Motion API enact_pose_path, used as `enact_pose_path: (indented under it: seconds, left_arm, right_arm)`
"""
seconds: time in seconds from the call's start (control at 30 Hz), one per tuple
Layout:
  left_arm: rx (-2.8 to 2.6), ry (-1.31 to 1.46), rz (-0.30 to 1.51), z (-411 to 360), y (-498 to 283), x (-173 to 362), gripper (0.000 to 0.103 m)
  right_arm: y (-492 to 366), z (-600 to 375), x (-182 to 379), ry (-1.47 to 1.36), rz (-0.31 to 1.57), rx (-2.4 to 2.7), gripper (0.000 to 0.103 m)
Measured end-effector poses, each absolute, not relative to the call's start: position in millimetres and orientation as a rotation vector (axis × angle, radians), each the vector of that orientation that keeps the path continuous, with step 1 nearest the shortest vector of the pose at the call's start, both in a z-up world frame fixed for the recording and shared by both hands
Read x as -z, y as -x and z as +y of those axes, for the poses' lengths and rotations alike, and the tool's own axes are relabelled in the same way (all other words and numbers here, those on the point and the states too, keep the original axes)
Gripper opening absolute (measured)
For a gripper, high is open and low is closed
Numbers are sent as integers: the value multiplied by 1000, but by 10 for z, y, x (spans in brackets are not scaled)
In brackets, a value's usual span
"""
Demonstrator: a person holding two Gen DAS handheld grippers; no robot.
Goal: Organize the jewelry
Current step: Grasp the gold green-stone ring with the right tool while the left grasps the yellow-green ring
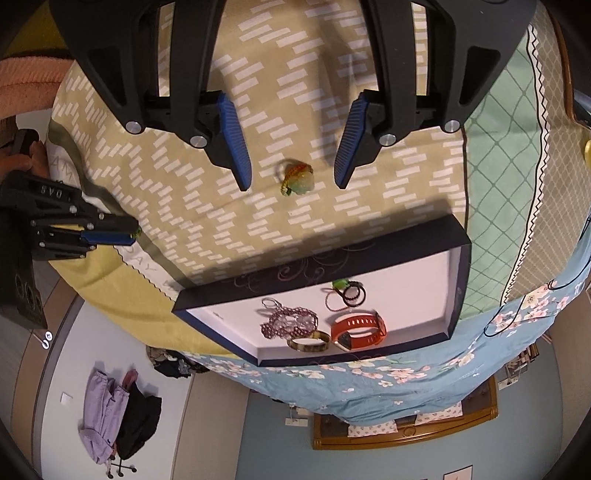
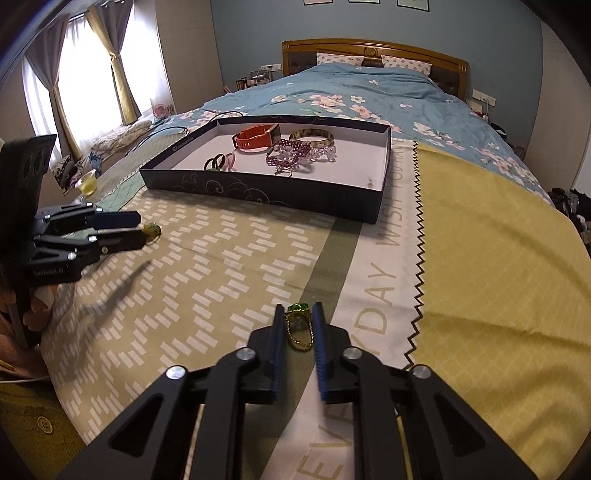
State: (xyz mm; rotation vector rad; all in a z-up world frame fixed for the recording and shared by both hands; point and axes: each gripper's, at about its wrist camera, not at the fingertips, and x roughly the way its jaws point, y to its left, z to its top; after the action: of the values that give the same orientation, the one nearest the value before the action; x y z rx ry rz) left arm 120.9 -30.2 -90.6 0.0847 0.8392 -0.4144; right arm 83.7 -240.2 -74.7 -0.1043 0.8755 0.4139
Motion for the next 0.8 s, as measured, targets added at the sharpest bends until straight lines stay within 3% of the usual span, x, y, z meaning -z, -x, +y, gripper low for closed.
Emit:
enact_pose_path:
  seconds: [0.1, 0.5, 0.8]
  left_arm:
    - [416, -90, 851, -314, -1216, 930, 43]
    - [398, -65, 900, -297, -1336, 980, 17]
    - [401, -53, 876, -284, -1323, 944, 17]
  right_arm:
    - [-851, -2393, 733, 97, 870, -419, 11]
    - [-947, -2267, 621, 50, 829, -470, 11]
    - [-1031, -2173, 579, 12, 807, -505, 11]
